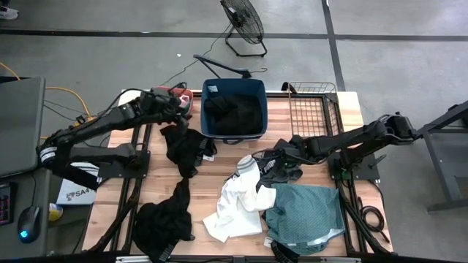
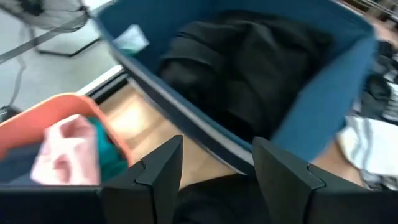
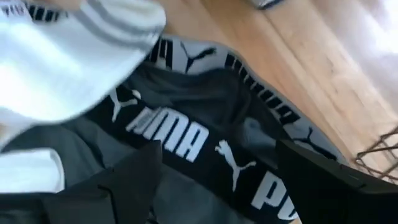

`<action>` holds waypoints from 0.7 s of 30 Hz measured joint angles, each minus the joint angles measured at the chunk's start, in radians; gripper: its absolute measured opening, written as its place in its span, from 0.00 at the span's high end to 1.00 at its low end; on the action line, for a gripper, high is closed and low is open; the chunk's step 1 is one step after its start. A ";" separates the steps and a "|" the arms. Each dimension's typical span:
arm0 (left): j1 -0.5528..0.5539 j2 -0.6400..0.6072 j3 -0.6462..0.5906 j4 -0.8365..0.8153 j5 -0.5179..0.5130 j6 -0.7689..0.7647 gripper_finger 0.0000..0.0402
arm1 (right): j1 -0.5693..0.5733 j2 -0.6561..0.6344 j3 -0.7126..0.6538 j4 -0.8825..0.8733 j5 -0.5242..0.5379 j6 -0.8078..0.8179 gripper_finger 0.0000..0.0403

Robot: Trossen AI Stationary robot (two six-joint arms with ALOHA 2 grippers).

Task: Pick & Place Cloths
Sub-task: Put the gray boxer into the wire basket

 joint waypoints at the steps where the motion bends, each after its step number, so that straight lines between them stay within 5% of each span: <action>1: -0.022 0.000 0.000 0.000 -0.001 0.000 0.53 | 0.001 0.000 -0.008 0.002 -0.005 -0.012 0.25; 14: -0.261 0.000 0.000 0.016 -0.008 -0.043 0.53 | 0.043 0.000 -0.124 0.152 -0.062 -0.286 0.25; 21: -0.401 -0.001 0.000 0.015 -0.109 -0.081 0.53 | 0.041 0.000 -0.217 0.326 -0.065 -0.352 0.25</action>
